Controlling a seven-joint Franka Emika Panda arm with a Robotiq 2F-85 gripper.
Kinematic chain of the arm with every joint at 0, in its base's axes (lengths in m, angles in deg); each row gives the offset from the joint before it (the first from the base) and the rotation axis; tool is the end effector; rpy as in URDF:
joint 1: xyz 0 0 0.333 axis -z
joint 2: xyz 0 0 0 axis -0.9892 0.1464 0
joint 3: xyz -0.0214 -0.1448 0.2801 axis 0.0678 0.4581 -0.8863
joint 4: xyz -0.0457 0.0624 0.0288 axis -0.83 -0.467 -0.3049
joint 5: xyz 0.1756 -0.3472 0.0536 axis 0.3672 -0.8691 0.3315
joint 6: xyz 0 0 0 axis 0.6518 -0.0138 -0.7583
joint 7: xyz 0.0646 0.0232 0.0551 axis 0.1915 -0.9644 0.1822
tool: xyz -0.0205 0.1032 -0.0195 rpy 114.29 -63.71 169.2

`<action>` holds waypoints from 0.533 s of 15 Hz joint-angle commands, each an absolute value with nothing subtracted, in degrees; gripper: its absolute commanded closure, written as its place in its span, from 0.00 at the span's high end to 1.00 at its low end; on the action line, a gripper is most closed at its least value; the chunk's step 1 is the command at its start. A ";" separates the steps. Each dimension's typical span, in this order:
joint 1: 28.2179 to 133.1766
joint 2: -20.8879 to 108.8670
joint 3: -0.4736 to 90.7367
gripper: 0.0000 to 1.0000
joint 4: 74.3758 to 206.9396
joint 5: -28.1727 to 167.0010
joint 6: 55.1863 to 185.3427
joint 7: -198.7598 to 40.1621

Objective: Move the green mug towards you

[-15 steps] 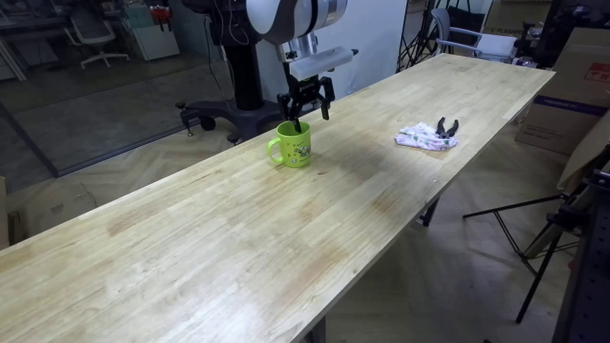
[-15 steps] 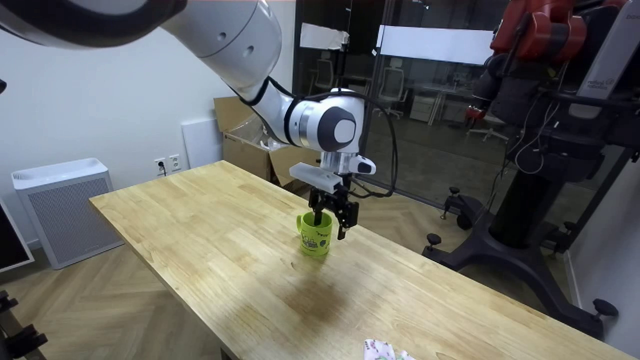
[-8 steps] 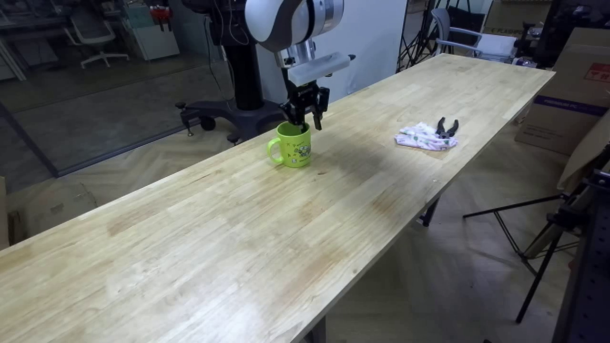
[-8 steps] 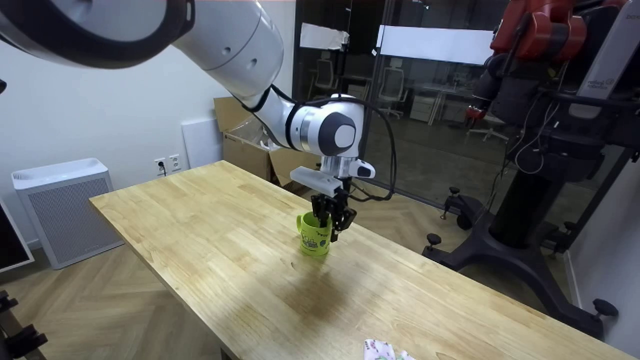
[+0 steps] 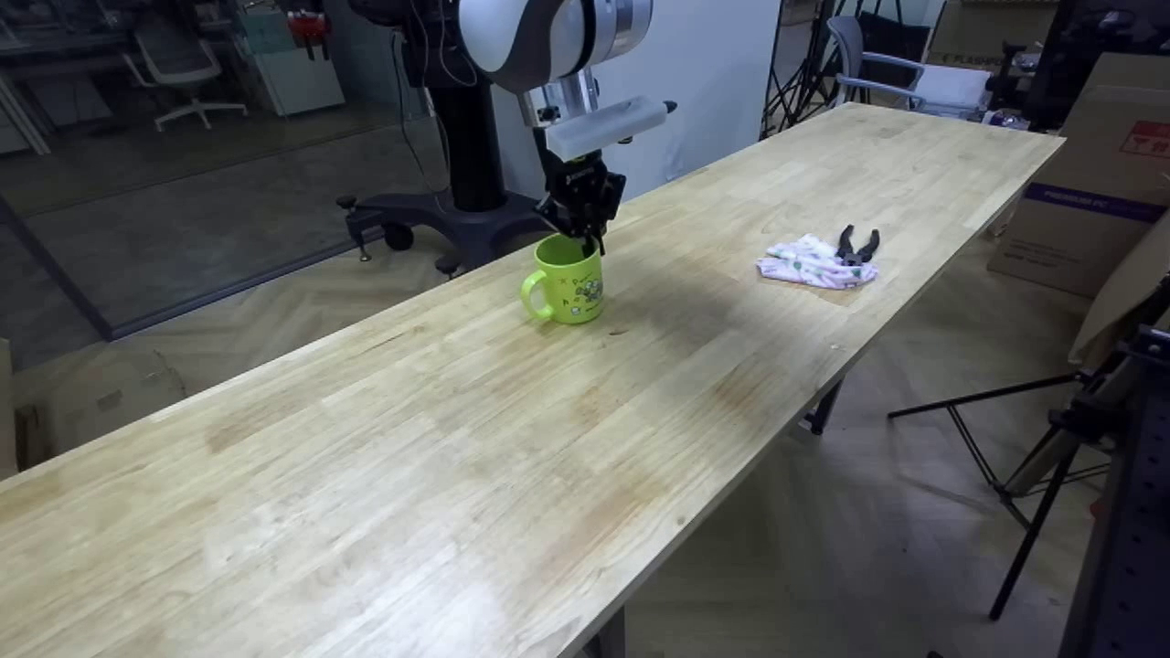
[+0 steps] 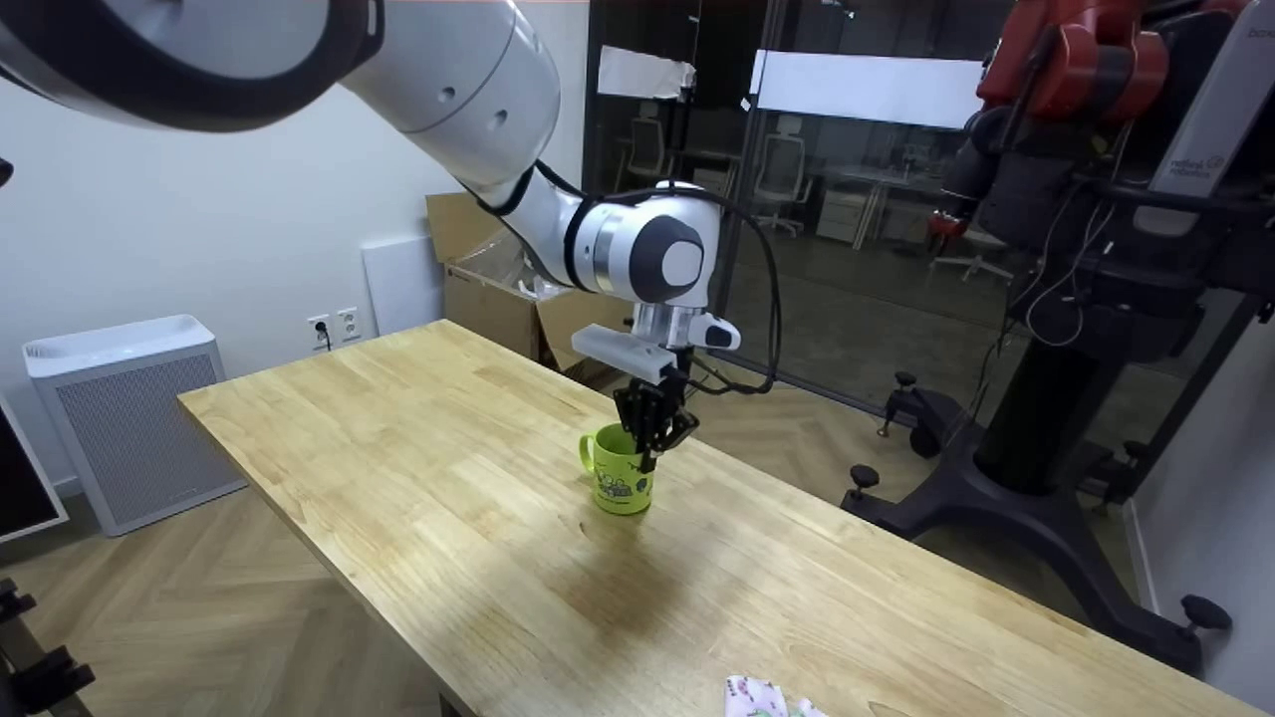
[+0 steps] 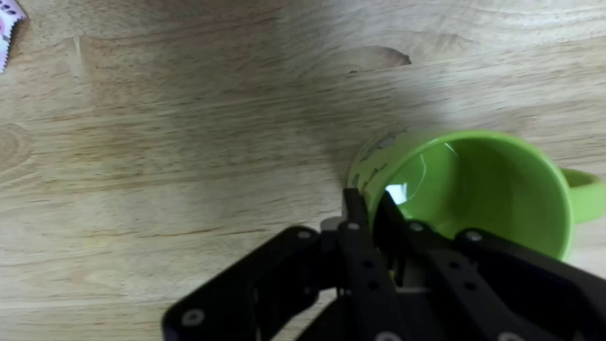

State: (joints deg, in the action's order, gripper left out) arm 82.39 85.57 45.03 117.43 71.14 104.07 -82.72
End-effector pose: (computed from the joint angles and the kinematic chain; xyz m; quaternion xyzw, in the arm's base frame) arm 0.7366 -0.0485 0.1457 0.9922 -0.0909 -0.0750 0.0407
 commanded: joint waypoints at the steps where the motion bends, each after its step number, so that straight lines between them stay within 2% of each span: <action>1: 82.06 80.49 44.85 0.03 124.64 70.76 101.27 -81.52; 5: 82.09 74.07 45.22 0.03 136.27 71.19 103.49 -82.92; 8: 82.22 69.68 45.43 0.03 144.98 71.94 109.94 -84.32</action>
